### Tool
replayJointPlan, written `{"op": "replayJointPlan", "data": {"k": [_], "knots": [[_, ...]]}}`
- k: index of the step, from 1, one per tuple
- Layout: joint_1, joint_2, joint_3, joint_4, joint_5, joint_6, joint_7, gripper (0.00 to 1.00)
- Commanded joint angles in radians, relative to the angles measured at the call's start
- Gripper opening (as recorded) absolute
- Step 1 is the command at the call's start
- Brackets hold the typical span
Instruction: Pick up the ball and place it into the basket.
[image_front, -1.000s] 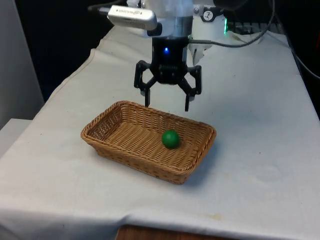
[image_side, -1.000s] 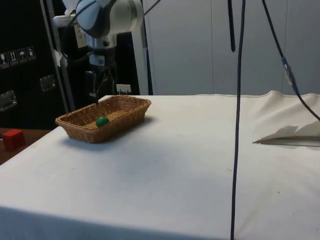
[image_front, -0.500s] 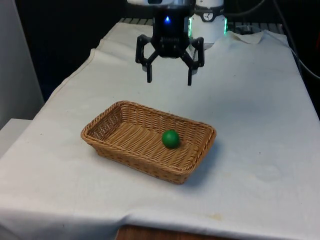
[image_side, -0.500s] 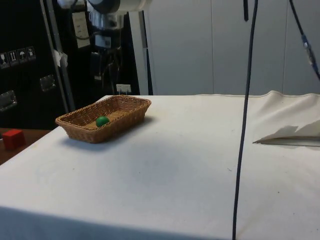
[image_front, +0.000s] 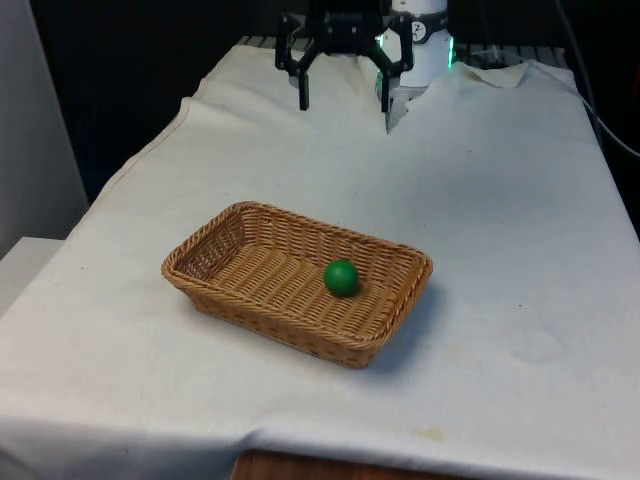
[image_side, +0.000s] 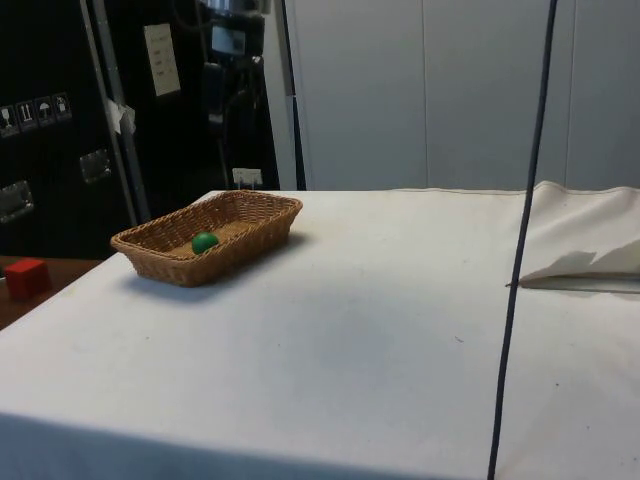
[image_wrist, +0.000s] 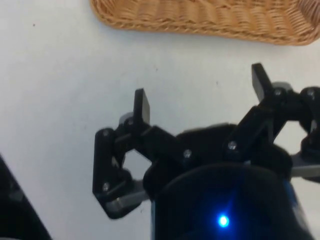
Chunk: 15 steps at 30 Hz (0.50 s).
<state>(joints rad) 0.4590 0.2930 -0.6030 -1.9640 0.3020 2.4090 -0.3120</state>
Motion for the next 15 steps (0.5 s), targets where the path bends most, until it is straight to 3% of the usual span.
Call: {"op": "replayJointPlan", "data": {"k": [1, 3, 4, 5, 6, 13, 14, 15], "knots": [[0.011, -0.025, -0.011, -0.021, -0.029, -0.001, 0.015, 1.00], [0.012, -0.065, -0.010, -0.049, -0.057, 0.000, 0.021, 1.00], [0.002, -0.053, 0.001, -0.036, -0.035, 0.000, 0.007, 1.00], [0.011, -0.076, -0.009, -0.057, -0.065, 0.000, 0.024, 1.00], [0.012, -0.088, -0.009, -0.065, -0.074, 0.001, 0.026, 1.00], [0.010, -0.179, -0.001, -0.130, -0.156, 0.001, 0.055, 1.00], [0.005, -0.174, 0.006, -0.124, -0.135, 0.000, 0.039, 1.00], [0.010, -0.190, 0.001, -0.138, -0.167, 0.001, 0.059, 1.00]]}}
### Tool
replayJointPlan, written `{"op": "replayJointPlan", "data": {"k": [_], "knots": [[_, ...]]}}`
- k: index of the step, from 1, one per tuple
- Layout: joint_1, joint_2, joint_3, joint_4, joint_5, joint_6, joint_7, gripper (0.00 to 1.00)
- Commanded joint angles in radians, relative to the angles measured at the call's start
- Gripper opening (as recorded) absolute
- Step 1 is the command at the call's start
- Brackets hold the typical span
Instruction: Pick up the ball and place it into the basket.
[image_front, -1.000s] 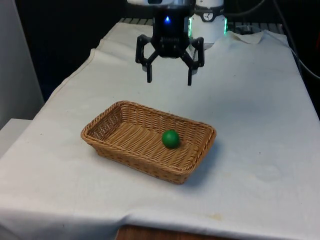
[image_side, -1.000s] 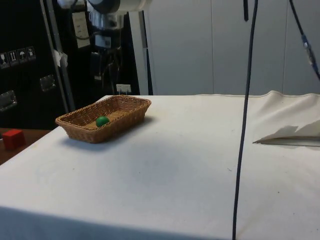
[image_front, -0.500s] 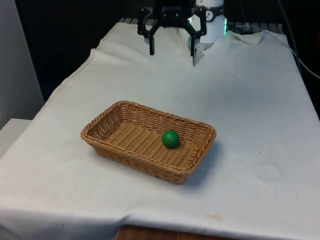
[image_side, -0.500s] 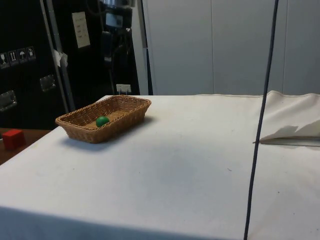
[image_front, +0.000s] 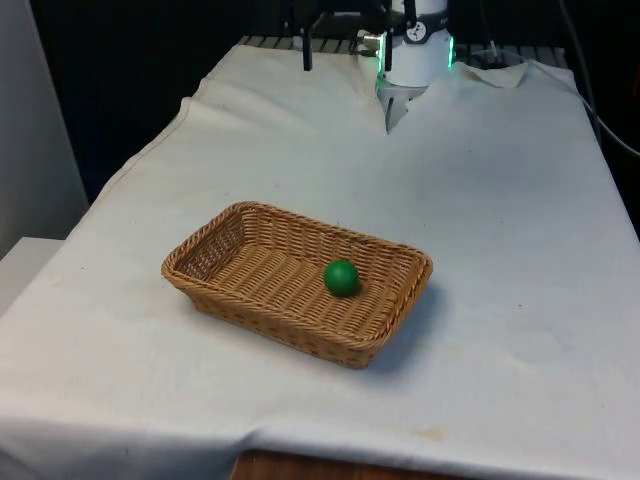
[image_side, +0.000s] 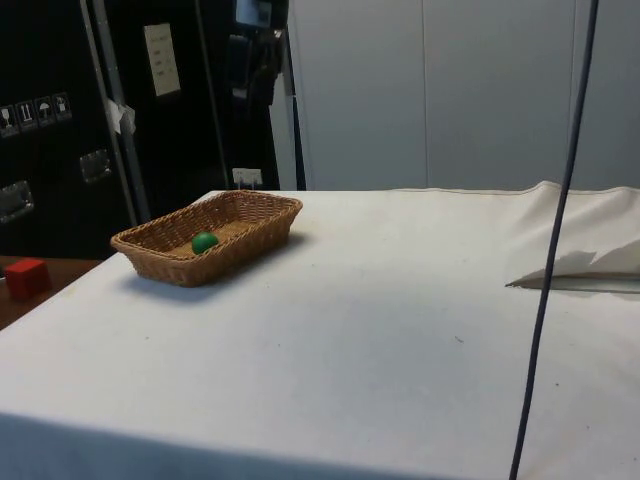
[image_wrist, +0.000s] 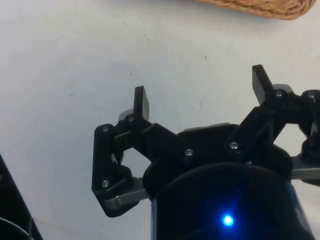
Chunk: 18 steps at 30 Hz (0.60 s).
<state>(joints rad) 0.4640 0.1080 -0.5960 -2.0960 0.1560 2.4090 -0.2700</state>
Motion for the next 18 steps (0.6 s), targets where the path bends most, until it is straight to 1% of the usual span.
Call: {"op": "replayJointPlan", "data": {"k": [1, 2, 3, 8, 9, 10, 16, 17, 18], "knots": [[0.005, -0.016, -0.005, -0.014, -0.032, 0.001, 0.021, 1.00], [0.005, -0.026, -0.003, -0.022, -0.043, 0.002, 0.026, 1.00], [0.005, -0.046, 0.002, -0.038, -0.068, 0.002, 0.037, 1.00], [0.002, -0.088, 0.020, -0.079, -0.131, 0.004, 0.070, 1.00], [0.000, -0.084, 0.020, -0.073, -0.104, 0.000, 0.050, 1.00], [0.003, -0.104, 0.029, -0.095, -0.153, 0.004, 0.084, 1.00], [0.002, -0.140, 0.057, -0.136, -0.203, 0.002, 0.115, 1.00], [0.000, -0.136, 0.056, -0.130, -0.180, 0.000, 0.097, 1.00], [0.002, -0.145, 0.062, -0.141, -0.209, 0.001, 0.121, 1.00]]}}
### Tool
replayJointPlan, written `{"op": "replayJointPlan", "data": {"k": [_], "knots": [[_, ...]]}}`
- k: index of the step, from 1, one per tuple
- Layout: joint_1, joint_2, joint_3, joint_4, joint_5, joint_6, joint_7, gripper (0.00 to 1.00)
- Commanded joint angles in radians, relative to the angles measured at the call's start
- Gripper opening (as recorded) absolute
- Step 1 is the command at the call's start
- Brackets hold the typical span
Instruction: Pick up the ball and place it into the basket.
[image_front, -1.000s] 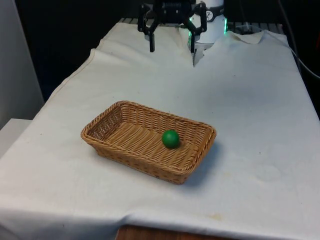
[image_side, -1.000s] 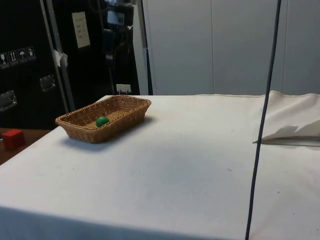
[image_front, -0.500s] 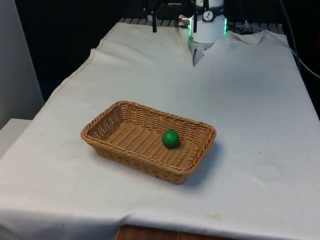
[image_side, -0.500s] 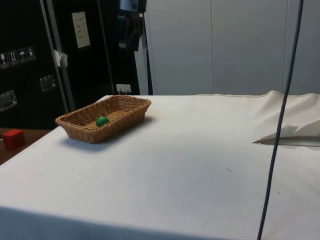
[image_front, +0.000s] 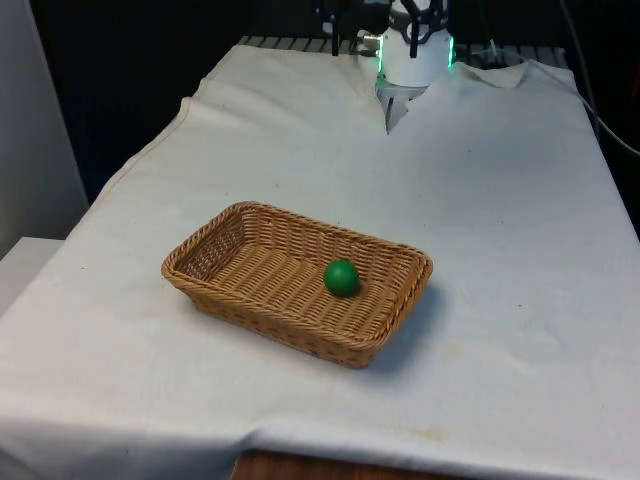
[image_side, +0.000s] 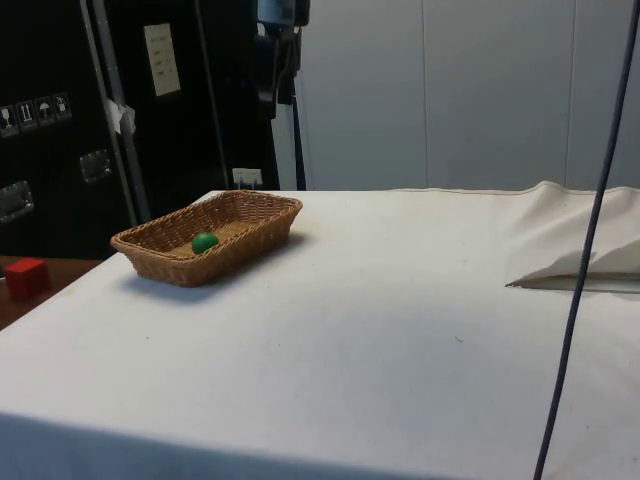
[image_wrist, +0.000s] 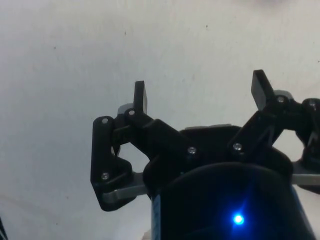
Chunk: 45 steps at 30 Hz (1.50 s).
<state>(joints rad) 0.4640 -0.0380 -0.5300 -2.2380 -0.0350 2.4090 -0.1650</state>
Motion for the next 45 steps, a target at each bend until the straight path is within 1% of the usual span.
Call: {"op": "replayJointPlan", "data": {"k": [1, 5, 6, 7, 8, 9, 13, 16, 18, 19, 25, 27, 28, 29, 33, 34, 35, 36, 42, 43, 44, 45], "knots": [[0.001, -0.009, 0.007, -0.010, -0.030, 0.000, 0.026, 1.00], [0.000, -0.024, 0.025, -0.025, -0.046, -0.003, 0.041, 1.00], [0.001, -0.029, 0.034, -0.032, -0.051, -0.004, 0.047, 1.00], [0.001, -0.030, 0.037, -0.034, -0.052, -0.004, 0.049, 1.00], [0.000, -0.028, 0.036, -0.033, -0.032, 0.000, 0.030, 1.00], [0.000, -0.032, 0.041, -0.036, -0.052, -0.005, 0.050, 1.00], [0.000, -0.036, 0.056, -0.044, -0.051, -0.005, 0.051, 1.00], [-0.001, -0.036, 0.061, -0.045, -0.045, -0.004, 0.048, 1.00], [0.000, -0.031, 0.061, -0.042, -0.032, 0.000, 0.036, 1.00], [0.000, -0.034, 0.063, -0.044, -0.040, -0.002, 0.045, 1.00], [0.000, -0.030, 0.064, -0.042, -0.036, -0.002, 0.048, 1.00], [0.001, -0.027, 0.067, -0.041, -0.035, -0.005, 0.065, 1.00], [0.000, -0.029, 0.066, -0.042, -0.032, 0.000, 0.052, 1.00], [0.001, -0.026, 0.069, -0.041, -0.035, -0.007, 0.072, 1.00], [-0.001, -0.018, 0.072, -0.040, -0.036, -0.019, 0.100, 1.00], [-0.001, -0.016, 0.072, -0.039, -0.037, -0.021, 0.104, 1.00], [0.000, -0.020, 0.072, -0.043, -0.032, -0.012, 0.095, 1.00], [-0.002, -0.015, 0.072, -0.038, -0.038, -0.025, 0.109, 1.00], [-0.003, -0.009, 0.072, -0.029, -0.050, -0.054, 0.141, 1.00], [-0.001, -0.015, 0.072, -0.035, -0.035, -0.044, 0.126, 1.00], [-0.003, -0.008, 0.072, -0.027, -0.052, -0.059, 0.145, 1.00], [-0.003, -0.007, 0.072, -0.026, -0.054, -0.064, 0.150, 1.00]]}}
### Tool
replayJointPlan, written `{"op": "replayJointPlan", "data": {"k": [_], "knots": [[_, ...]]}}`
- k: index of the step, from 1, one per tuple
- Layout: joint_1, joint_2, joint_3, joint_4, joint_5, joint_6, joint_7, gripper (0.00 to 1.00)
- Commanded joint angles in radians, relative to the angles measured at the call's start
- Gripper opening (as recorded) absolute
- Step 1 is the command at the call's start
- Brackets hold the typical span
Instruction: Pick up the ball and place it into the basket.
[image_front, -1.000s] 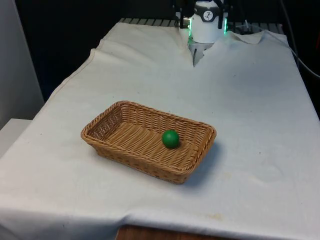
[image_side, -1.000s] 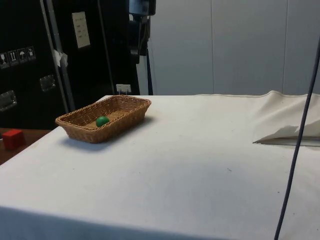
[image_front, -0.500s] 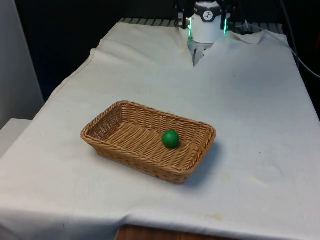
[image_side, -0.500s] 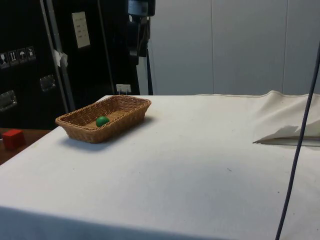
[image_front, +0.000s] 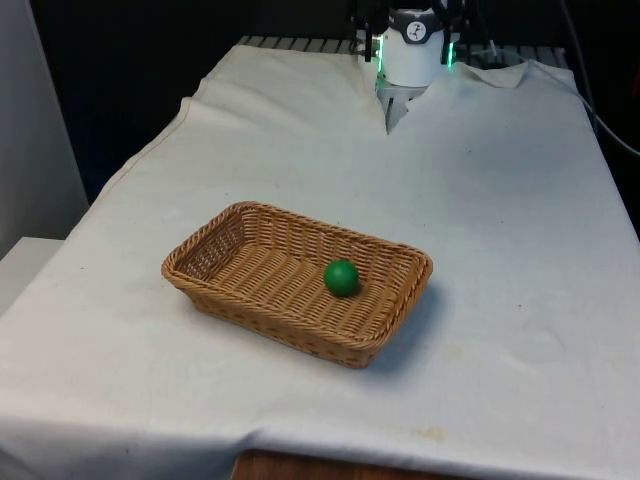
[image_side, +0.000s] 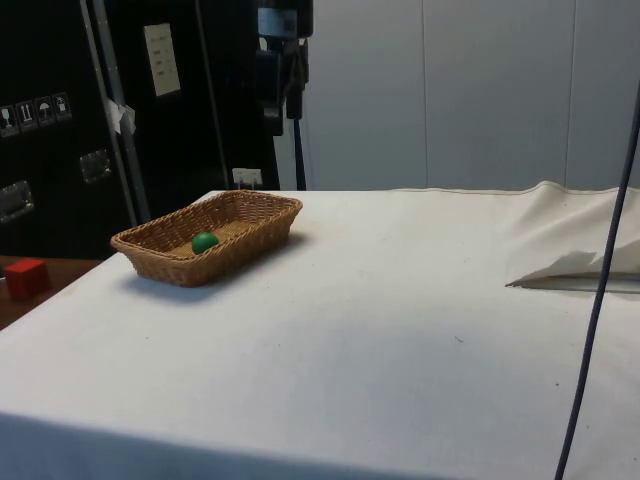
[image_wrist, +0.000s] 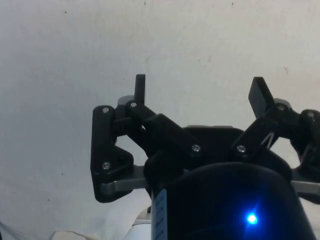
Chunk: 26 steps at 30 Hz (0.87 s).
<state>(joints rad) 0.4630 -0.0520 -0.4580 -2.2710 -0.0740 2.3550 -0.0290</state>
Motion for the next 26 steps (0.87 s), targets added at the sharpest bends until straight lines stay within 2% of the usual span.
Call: {"op": "replayJointPlan", "data": {"k": [1, 6, 7, 10, 16, 17, 18, 22, 26], "knots": [[-0.002, 0.007, 0.000, 0.008, -0.018, -0.014, 0.019, 1.00], [-0.001, 0.009, 0.001, 0.015, -0.034, -0.041, 0.050, 1.00], [0.000, 0.002, 0.000, 0.006, -0.018, -0.027, 0.033, 1.00], [-0.001, 0.009, 0.001, 0.019, -0.048, -0.060, 0.069, 1.00], [0.000, 0.007, 0.002, 0.030, -0.065, -0.094, 0.090, 1.00], [0.000, 0.002, 0.001, 0.022, -0.052, -0.081, 0.077, 1.00], [0.000, 0.007, 0.002, 0.031, -0.067, -0.099, 0.093, 1.00], [0.000, 0.007, 0.002, 0.039, -0.071, -0.124, 0.100, 1.00], [0.000, 0.003, 0.001, 0.035, -0.060, -0.120, 0.089, 1.00]]}}
